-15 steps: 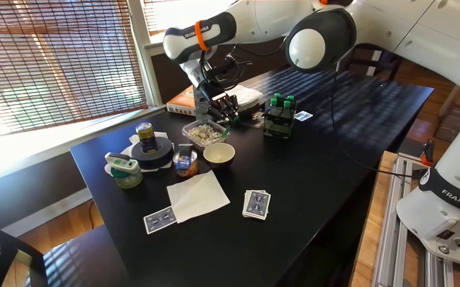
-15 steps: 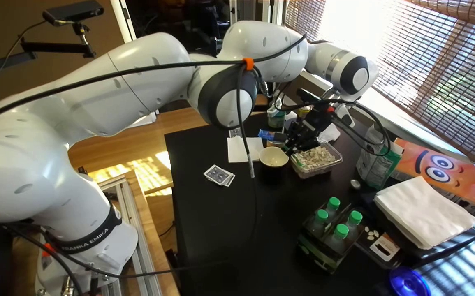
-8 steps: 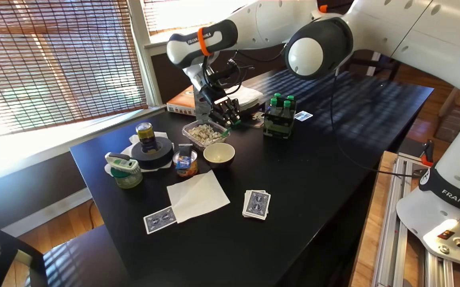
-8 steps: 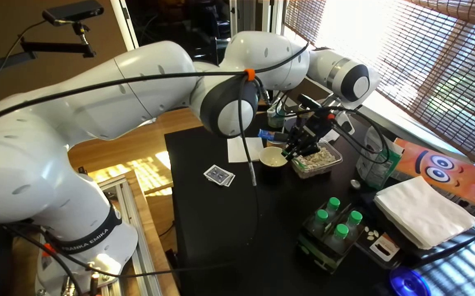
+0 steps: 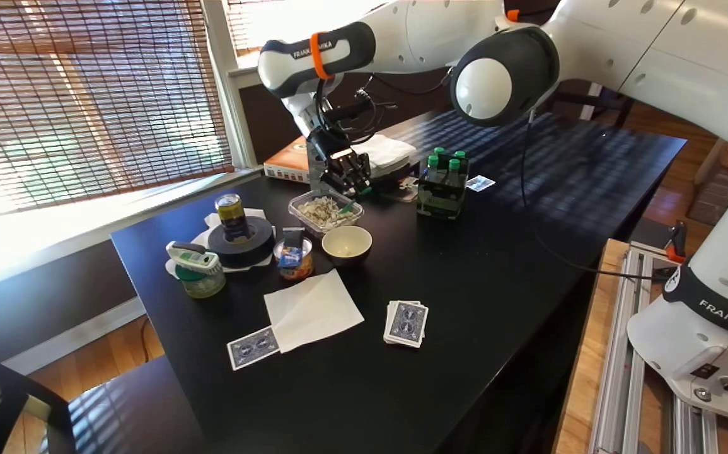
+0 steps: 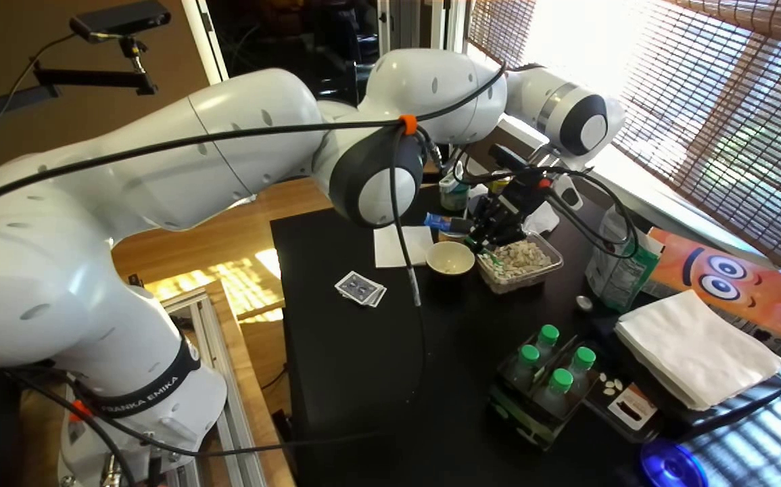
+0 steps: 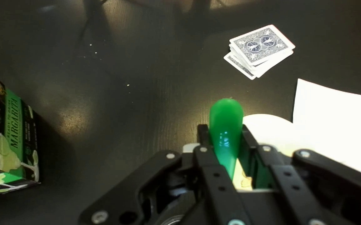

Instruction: Use the green spoon to remove some contents from the clear container then place them back in the container.

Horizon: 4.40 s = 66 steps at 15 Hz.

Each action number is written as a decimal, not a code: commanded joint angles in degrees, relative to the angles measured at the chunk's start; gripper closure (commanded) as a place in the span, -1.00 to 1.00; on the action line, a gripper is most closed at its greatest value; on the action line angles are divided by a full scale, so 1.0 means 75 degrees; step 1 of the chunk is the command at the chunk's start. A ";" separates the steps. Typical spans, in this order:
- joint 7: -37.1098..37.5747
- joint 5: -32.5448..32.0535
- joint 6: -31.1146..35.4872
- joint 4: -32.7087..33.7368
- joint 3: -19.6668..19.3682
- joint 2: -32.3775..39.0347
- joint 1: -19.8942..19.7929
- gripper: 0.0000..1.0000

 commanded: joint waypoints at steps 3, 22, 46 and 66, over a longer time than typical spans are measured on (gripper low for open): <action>0.0065 0.0013 0.0088 0.0033 -0.0003 0.0038 0.0004 0.88; 0.0589 0.0244 0.1925 0.0420 0.0112 0.1024 -0.0085 0.88; 0.0677 -0.0067 0.2367 0.0414 -0.0076 0.0391 0.0276 0.88; 0.0307 -0.0167 0.1905 0.0483 -0.0108 0.0062 0.0421 0.88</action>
